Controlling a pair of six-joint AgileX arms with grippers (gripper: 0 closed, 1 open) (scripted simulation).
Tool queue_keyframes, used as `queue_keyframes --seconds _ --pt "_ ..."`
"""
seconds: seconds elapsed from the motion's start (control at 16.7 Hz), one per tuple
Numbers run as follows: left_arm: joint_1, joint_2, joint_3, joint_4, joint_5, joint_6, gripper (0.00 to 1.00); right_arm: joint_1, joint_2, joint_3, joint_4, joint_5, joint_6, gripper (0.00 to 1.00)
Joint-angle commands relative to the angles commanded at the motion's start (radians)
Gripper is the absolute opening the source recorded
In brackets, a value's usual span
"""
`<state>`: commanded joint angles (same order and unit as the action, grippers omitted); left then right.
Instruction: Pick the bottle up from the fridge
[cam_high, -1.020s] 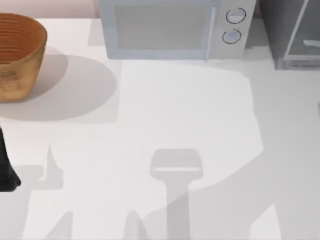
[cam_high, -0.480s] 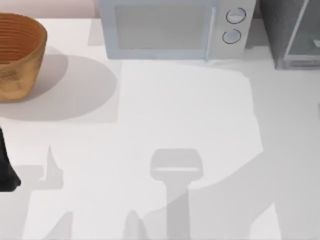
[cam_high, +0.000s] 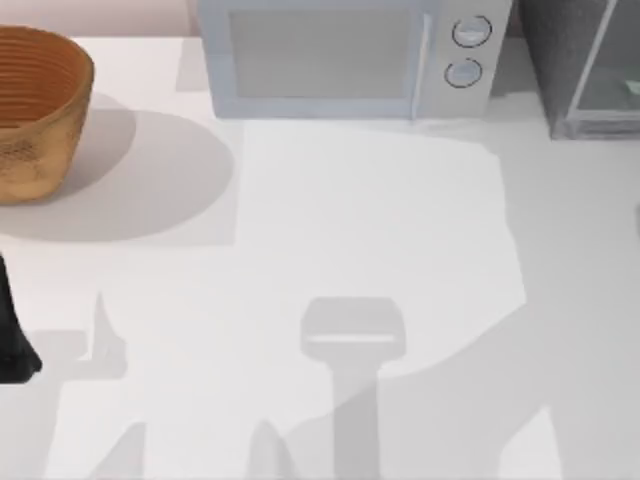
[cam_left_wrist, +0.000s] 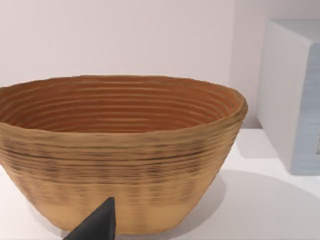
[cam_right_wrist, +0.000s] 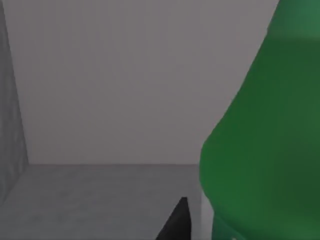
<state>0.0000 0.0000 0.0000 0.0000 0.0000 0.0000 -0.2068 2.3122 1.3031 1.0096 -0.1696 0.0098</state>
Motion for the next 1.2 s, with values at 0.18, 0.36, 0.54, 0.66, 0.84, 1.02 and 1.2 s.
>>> queue_keyframes --seconds 0.18,0.36,0.54,0.66,0.84,1.02,1.2 --pt "0.000 0.000 0.000 0.000 0.000 0.000 1.00 0.000 0.000 0.000 0.000 0.000 0.000 0.00" --pt "0.000 0.000 0.000 0.000 0.000 0.000 1.00 -0.003 -0.004 0.000 -0.003 0.000 0.001 0.00" --pt "0.000 0.000 0.000 0.000 0.000 0.000 1.00 -0.004 -0.046 0.010 -0.058 0.000 0.000 0.00" --pt "0.000 0.000 0.000 0.000 0.000 0.000 1.00 -0.004 -0.084 0.020 -0.109 0.000 0.002 0.00" --pt "0.000 0.000 0.000 0.000 0.000 0.000 1.00 -0.003 -0.122 0.032 -0.153 -0.002 0.003 0.00" --pt "0.000 0.000 0.000 0.000 0.000 0.000 1.00 -0.003 -0.118 0.028 -0.151 -0.002 0.004 0.00" --pt "0.000 0.000 0.000 0.000 0.000 0.000 1.00 -0.008 -0.145 -0.011 -0.136 -0.007 0.003 0.00"
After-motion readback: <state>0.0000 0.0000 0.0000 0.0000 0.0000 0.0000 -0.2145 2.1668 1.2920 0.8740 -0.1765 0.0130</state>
